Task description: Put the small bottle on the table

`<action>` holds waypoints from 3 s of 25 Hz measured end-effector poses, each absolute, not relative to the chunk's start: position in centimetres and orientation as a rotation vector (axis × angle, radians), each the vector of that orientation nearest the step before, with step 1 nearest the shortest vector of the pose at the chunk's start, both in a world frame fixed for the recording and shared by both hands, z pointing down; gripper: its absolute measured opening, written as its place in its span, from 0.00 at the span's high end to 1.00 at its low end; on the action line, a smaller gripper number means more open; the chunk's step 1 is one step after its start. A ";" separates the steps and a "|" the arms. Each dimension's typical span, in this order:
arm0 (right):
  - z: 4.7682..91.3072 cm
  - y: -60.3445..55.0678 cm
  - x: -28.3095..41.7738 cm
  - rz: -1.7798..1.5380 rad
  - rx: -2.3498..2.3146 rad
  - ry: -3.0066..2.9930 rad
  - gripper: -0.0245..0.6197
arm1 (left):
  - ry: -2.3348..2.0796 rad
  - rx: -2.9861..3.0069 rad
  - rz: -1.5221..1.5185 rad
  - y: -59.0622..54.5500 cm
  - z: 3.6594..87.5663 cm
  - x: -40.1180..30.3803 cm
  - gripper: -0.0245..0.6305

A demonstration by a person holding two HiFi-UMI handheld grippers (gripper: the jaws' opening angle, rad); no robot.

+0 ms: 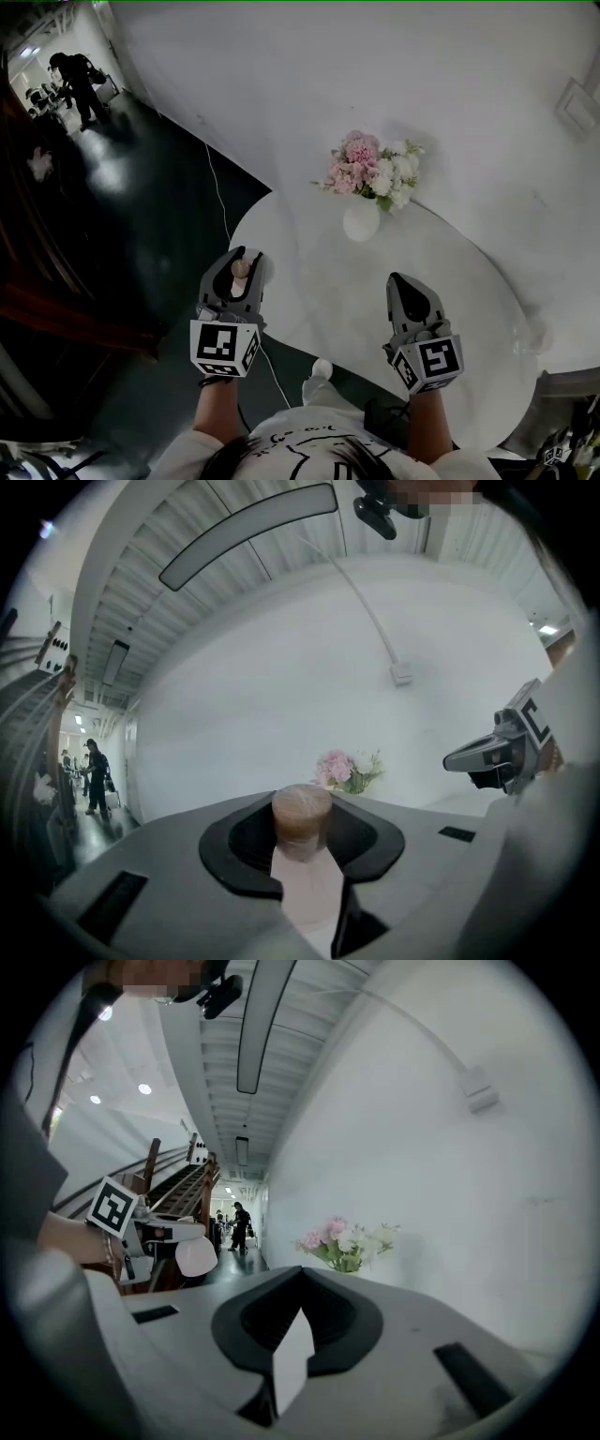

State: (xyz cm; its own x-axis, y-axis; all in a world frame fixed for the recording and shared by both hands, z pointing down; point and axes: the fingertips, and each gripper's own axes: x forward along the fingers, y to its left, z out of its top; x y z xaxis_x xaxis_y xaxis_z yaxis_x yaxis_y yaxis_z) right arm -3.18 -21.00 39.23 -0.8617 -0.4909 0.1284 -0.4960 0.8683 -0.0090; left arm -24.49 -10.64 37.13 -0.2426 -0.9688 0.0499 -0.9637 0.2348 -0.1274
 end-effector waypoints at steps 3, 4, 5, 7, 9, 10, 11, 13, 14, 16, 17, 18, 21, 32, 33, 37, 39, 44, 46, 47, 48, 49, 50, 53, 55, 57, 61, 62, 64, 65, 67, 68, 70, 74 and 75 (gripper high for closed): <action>40.2 -21.9 -3.8 0.089 0.794 -2.897 0.97 | 2.432 -1.954 -0.203 -12.5 38.3 -25.4 0.78; 40.5 -22.2 -4.0 0.093 0.799 -2.891 0.97 | 2.428 -1.965 -0.203 -13.1 38.6 -25.6 0.78; 40.7 -22.4 -4.2 0.095 0.803 -2.886 0.97 | 2.426 -1.973 -0.201 -13.7 38.9 -25.8 0.78; 41.2 -22.5 -4.5 0.104 0.807 -2.877 0.97 | 2.423 -1.993 -0.197 -14.6 39.5 -26.1 0.78; 41.7 -22.3 -4.4 0.121 0.813 -2.864 0.97 | 2.418 -2.023 -0.207 -15.1 40.3 -26.1 0.78; 41.9 -22.2 -4.4 0.128 0.819 -2.857 0.97 | 2.413 -2.039 -0.215 -15.4 40.6 -26.0 0.78; 42.0 -22.2 -4.4 0.132 0.825 -2.852 0.97 | 2.406 -2.053 -0.224 -15.6 40.9 -26.0 0.78; 42.3 -22.2 -4.6 0.139 0.836 -2.844 0.97 | 2.391 -2.079 -0.239 -16.0 41.4 -26.0 0.78; 42.5 -22.2 -4.7 0.142 0.842 -2.840 0.97 | 2.384 -2.093 -0.245 -16.2 41.8 -26.0 0.78; 43.0 -22.2 -4.9 0.153 0.857 -2.826 0.97 | 2.369 -2.124 -0.259 -16.6 42.6 -26.0 0.78; 43.3 -22.2 -5.0 0.161 0.868 -2.818 0.97 | 2.360 -2.142 -0.266 -16.8 43.0 -26.0 0.78; 43.5 -22.2 -5.0 0.170 0.883 -2.810 0.97 | 2.349 -2.163 -0.273 -17.1 43.4 -26.1 0.78; 43.8 -22.4 -5.4 0.189 0.945 -2.786 0.97 | 2.312 -2.231 -0.290 -18.0 44.4 -26.6 0.78; 45.8 -22.8 -6.7 0.252 1.136 -2.665 0.97 | 2.150 -2.450 -0.376 -21.6 48.8 -28.2 0.78; 46.2 -22.9 -6.9 0.257 1.144 -2.657 0.97 | 2.137 -2.464 -0.384 -22.0 49.2 -28.3 0.78; 47.5 -23.4 -7.8 0.274 1.166 -2.630 0.97 | 2.101 -2.503 -0.418 -23.4 50.7 -29.1 0.78; 47.8 -23.6 -8.2 0.277 1.176 -2.618 0.97 | 2.088 -2.522 -0.435 -24.0 51.4 -29.3 0.78; 48.5 -23.7 -9.0 0.274 1.187 -2.592 0.97 | 2.053 -2.570 -0.457 -25.5 53.1 -29.4 0.78; 48.7 -23.8 -9.1 0.271 1.191 -2.583 0.97 | 2.042 -2.588 -0.472 -26.0 53.8 -29.3 0.78; 48.8 -23.8 -9.1 0.269 1.191 -2.579 0.97 | 2.038 -2.596 -0.476 -26.2 54.2 -29.2 0.78; 49.0 -23.7 -9.2 0.268 1.191 -2.577 0.97 | 2.036 -2.603 -0.479 -26.3 54.5 -29.2 0.78; 49.1 -23.7 -9.3 0.266 1.191 -2.574 0.97 | 2.035 -2.610 -0.481 -26.4 54.8 -29.1 0.78; 49.2 -23.7 -9.3 0.265 1.192 -2.572 0.97 | 2.034 -2.617 -0.482 -26.5 55.2 -29.1 0.78; 49.4 -23.8 -9.5 0.264 1.199 -2.571 0.97 | 2.032 -2.636 -0.490 -26.6 56.1 -29.0 0.78; 49.4 -24.0 -9.8 0.258 1.197 -2.572 0.97 | 2.032 -2.645 -0.495 -26.8 56.7 -29.0 0.78; 49.4 -24.0 -10.0 0.250 1.195 -2.573 0.97 | 2.029 -2.653 -0.500 -27.1 57.2 -29.0 0.78; 49.6 -24.3 -10.2 0.245 1.195 -2.572 0.97 | 2.027 -2.664 -0.516 -27.6 58.0 -29.0 0.78; 49.7 -24.3 -10.2 0.245 1.195 -2.571 0.97 | 2.026 -2.667 -0.519 -27.8 58.2 -28.9 0.78; 49.7 -24.4 -10.3 0.243 1.197 -2.571 0.97 | 2.026 -2.674 -0.524 -28.0 58.5 -28.9 0.78; 49.7 -24.5 -10.3 0.242 1.198 -2.570 0.97 | 2.027 -2.678 -0.525 -28.2 58.7 -28.8 0.78; 49.9 -24.5 -10.2 0.241 1.199 -2.569 0.97 | 2.030 -2.685 -0.530 -28.5 59.0 -28.7 0.78; 49.9 -24.5 -10.2 0.241 1.199 -2.568 0.97 | 2.031 -2.688 -0.534 -28.6 59.2 -28.7 0.78; 50.0 -24.5 -10.1 0.242 1.197 -2.566 0.97 | 2.032 -2.696 -0.545 -28.7 59.5 -28.6 0.78; 49.9 -24.5 -9.9 0.242 1.202 -2.562 0.97 | 2.035 -2.707 -0.573 -28.7 60.2 -28.4 0.78; 49.9 -24.5 -9.9 0.242 1.203 -2.562 0.97 | 2.038 -2.710 -0.577 -28.7 60.3 -28.4 0.78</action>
